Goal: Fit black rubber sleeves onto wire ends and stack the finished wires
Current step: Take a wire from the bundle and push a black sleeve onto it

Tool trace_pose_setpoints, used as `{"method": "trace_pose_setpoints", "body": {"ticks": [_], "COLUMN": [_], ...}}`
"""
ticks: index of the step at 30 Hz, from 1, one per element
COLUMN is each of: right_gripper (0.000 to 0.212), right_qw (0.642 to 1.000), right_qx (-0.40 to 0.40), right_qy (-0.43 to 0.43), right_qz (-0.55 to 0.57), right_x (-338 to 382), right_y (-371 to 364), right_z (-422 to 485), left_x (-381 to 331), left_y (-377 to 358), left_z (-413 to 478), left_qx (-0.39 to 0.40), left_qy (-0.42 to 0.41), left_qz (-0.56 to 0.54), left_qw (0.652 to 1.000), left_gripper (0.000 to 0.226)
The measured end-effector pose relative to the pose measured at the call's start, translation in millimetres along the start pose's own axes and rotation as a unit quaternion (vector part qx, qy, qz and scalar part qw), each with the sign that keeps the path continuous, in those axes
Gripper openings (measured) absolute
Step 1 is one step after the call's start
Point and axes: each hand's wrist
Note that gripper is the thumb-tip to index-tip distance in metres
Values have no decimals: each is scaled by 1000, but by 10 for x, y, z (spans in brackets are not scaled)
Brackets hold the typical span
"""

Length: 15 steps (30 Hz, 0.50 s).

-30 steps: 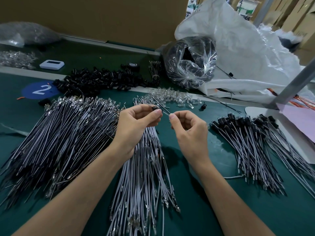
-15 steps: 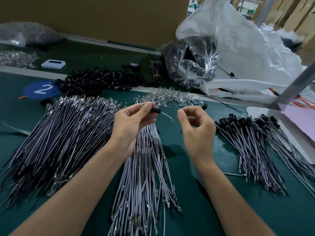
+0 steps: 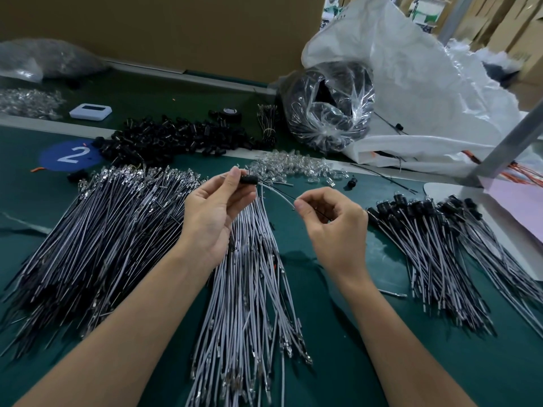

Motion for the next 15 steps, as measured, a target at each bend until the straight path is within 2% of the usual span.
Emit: {"method": "trace_pose_setpoints", "body": {"ticks": [9, 15], "right_gripper": [4, 4], "right_qw": [1000, 1000], "right_qx": [9, 7], "right_qy": [3, 15], "right_qz": [8, 7], "right_x": [2, 0], "right_y": [1, 2], "right_z": [-7, -12], "left_x": [-5, 5], "left_y": [4, 1], "left_z": [8, 15], "left_qx": [6, -4], "left_qy": [-1, -6], "left_qz": [-2, -8], "left_qw": [1000, 1000], "left_gripper": [20, 10]}}
Point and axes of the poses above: each hand's wrist, its own z-axis towards the middle knuckle, its own y-axis out of the back of the hand, x = y × z, and after that the axes turned 14 degrees about -y, right-handed
